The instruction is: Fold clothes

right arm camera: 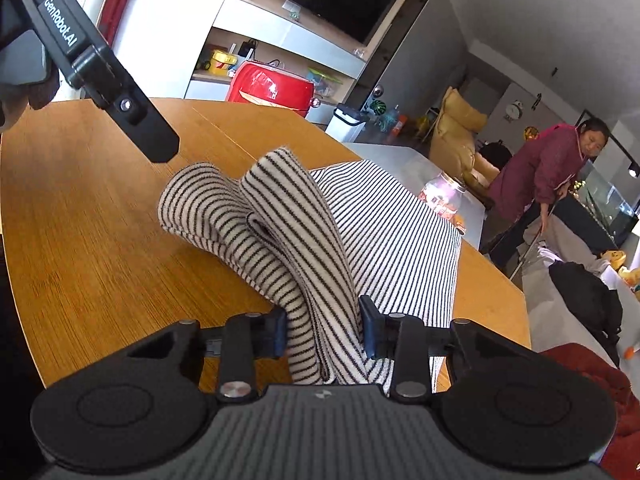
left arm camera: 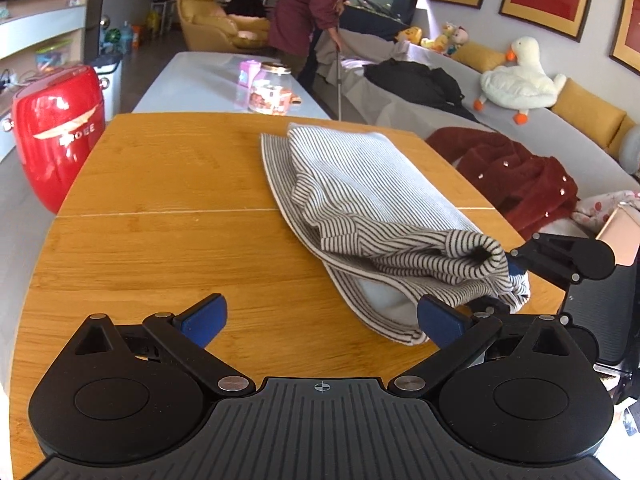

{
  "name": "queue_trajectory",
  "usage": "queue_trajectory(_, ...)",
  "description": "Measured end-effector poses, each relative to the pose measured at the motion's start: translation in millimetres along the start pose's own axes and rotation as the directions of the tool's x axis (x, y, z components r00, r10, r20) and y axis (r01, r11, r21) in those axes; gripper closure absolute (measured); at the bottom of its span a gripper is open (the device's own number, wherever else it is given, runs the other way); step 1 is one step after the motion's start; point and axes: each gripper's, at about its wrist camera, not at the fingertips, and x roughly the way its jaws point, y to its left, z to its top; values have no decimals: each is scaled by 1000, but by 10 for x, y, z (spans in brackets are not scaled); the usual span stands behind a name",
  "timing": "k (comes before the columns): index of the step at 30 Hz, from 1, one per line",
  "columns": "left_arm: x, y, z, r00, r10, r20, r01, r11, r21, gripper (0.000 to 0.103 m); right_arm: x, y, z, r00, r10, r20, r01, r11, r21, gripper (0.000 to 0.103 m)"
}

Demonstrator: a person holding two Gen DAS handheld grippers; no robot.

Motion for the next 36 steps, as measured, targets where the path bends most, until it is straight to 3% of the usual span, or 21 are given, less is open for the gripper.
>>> queue_trajectory(5, -174, 1, 132, 999, 5, 52, -6, 1000, 26, 0, -212, 20, 8, 998, 52, -30, -54, 996, -69, 75)
queue_trajectory(9, -66, -56, 319, 998, -27, 61, 24, 998, 52, 0, -459, 66, -1, 992, 105, -77, -113, 988, -110, 77)
queue_trajectory(12, 156, -145, 434, 998, -56, 33, 52, 994, 97, 0, -761, -7, 145, 979, 179, -95, -188, 977, -99, 77)
queue_trajectory(15, 473, -244, 463, 999, -40, -5, 40, 983, 181, 0, -1047, -118, 371, 974, 208, -96, -221, 961, -165, 78)
queue_trajectory(20, 925, -324, 396, 998, -4, -60, 25, 939, 344, 0, -1238, -433, 788, 967, 232, -102, -250, 939, -235, 78)
queue_trajectory(22, 993, -268, 369, 997, -18, -73, 44, 928, 371, 0, -1158, -560, 941, 966, 236, -105, -257, 925, -280, 78)
queue_trajectory(27, 991, -101, 392, 990, -71, -122, 113, 914, 389, 2, -421, -857, 1118, 942, 322, -98, -337, 896, -291, 78)
queue_trajectory(31, 859, 3, 456, 994, -42, -97, 73, 937, 343, 2, 432, -974, 991, 896, 428, -120, -444, 872, -208, 77)
queue_trajectory(33, 726, 39, 521, 997, -41, -67, 60, 947, 316, 2, 690, -1032, 884, 887, 451, -97, -461, 871, -170, 72)
queue_trajectory(36, 521, 10, 619, 994, -102, -28, 106, 957, 271, 2, 869, -1190, 809, 879, 475, -43, -477, 874, -90, 65)
